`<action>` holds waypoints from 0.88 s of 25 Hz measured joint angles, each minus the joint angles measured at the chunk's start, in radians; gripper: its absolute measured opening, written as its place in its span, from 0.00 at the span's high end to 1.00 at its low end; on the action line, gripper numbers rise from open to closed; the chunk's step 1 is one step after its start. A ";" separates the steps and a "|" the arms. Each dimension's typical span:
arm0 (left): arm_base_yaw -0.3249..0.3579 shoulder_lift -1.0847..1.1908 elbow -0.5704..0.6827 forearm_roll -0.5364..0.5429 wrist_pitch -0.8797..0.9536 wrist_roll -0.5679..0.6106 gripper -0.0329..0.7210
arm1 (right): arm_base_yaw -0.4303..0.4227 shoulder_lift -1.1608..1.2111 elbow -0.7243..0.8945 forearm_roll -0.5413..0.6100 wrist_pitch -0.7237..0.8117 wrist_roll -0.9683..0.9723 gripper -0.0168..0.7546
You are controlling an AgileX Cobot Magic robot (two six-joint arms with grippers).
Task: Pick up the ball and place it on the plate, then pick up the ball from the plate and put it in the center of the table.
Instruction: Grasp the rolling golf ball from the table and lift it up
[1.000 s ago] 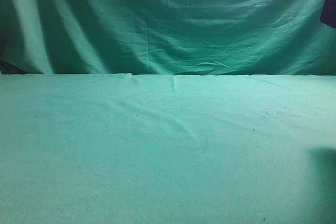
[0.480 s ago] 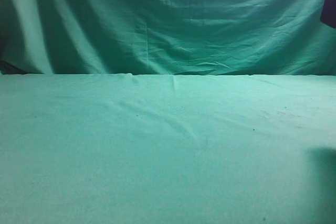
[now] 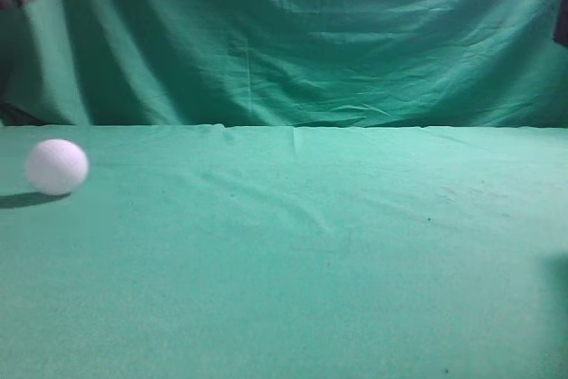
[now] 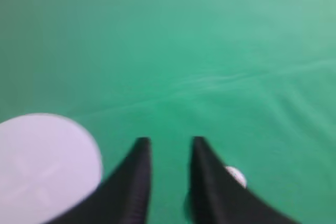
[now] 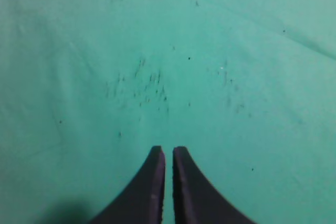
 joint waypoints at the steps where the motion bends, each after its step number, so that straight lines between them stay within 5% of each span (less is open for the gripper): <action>1: -0.002 -0.018 -0.002 -0.038 0.005 0.031 0.77 | 0.000 0.000 0.000 0.000 0.013 -0.004 0.92; 4: -0.004 -0.093 -0.004 -0.136 0.007 0.110 0.96 | 0.000 -0.006 0.000 0.000 0.048 -0.016 0.92; 8: -0.006 -0.207 0.012 -0.161 -0.008 0.147 0.96 | 0.000 -0.024 -0.002 0.009 0.099 -0.022 0.92; 13: -0.045 -0.451 0.239 -0.187 -0.166 0.215 0.96 | 0.045 -0.047 -0.002 0.033 0.178 -0.024 0.92; 22: -0.063 -0.840 0.654 -0.237 -0.362 0.274 0.96 | 0.297 -0.052 -0.002 0.048 0.079 -0.025 0.92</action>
